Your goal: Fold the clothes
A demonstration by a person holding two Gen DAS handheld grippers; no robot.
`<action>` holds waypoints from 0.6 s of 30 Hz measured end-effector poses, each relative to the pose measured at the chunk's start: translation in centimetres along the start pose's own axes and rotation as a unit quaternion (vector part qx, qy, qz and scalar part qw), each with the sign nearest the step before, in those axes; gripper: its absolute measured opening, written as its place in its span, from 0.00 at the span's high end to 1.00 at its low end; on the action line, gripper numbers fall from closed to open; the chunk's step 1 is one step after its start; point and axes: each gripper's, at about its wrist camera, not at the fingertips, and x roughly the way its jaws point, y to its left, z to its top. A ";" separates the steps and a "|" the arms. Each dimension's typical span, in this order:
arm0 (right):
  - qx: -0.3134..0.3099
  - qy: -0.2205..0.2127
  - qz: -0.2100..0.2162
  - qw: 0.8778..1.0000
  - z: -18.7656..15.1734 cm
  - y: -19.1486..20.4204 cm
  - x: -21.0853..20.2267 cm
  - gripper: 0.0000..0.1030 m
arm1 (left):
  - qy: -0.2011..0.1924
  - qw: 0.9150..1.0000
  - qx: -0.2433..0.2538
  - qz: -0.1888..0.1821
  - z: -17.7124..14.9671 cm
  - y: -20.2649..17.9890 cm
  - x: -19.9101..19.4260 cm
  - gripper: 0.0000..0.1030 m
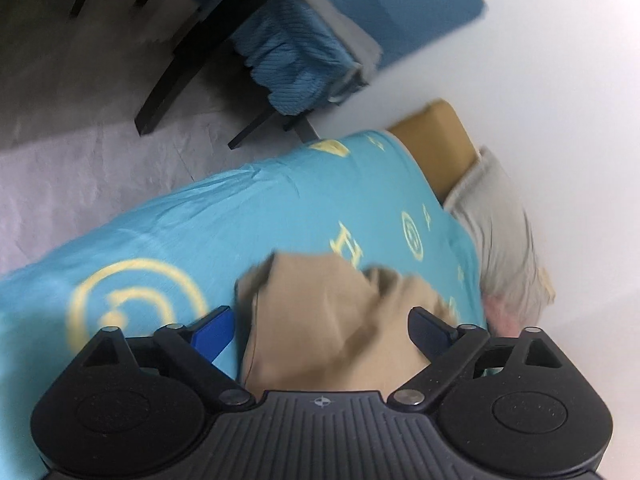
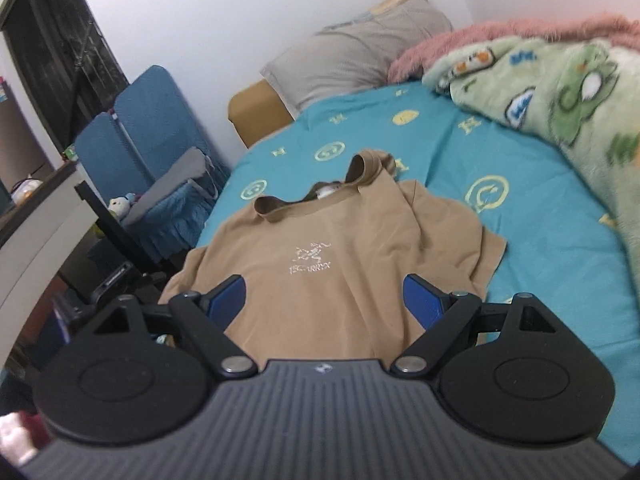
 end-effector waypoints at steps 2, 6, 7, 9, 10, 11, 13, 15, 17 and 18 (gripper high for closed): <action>0.000 0.017 -0.009 1.000 -0.1 -0.4 1.6 0.16 | 0.001 0.999 -0.027 -0.038 0.9 0.3 1.8 0.18; 0.041 0.046 0.002 0.998 -0.3 -1.8 3.6 0.16 | 0.066 0.995 -0.035 -0.065 2.1 0.2 5.2 0.52; 0.052 0.051 0.003 0.997 -0.4 -2.2 3.9 0.16 | 0.070 0.996 -0.014 -0.050 2.2 -0.3 5.5 0.66; 0.065 0.058 0.002 0.996 -0.6 -2.5 4.1 0.16 | 0.072 0.997 0.011 -0.029 2.3 -1.1 5.7 0.87; 0.067 0.060 0.001 0.996 -0.7 -2.5 4.2 0.16 | 0.063 0.997 0.024 -0.022 2.4 -1.4 5.4 0.90; 0.067 0.062 -0.001 0.996 -0.8 -2.4 4.3 0.16 | 0.039 0.998 0.044 -0.017 2.5 -1.7 4.5 0.92; 0.061 0.063 -0.006 0.996 -1.0 -2.0 4.2 0.16 | -0.011 0.996 0.085 -0.007 2.7 -2.4 2.6 0.93; 0.052 0.056 -0.014 0.997 -1.0 -1.7 4.1 0.16 | -0.060 0.990 0.126 0.002 2.8 -3.1 0.6 0.94; 0.035 0.044 -0.026 0.998 -1.0 -1.3 3.8 0.16 | -0.109 0.980 0.166 0.012 3.0 -3.8 -1.3 0.94; 0.028 0.037 -0.031 0.998 -0.9 -1.1 3.6 0.16 | -0.129 0.972 0.194 0.035 3.0 -4.3 -1.9 0.93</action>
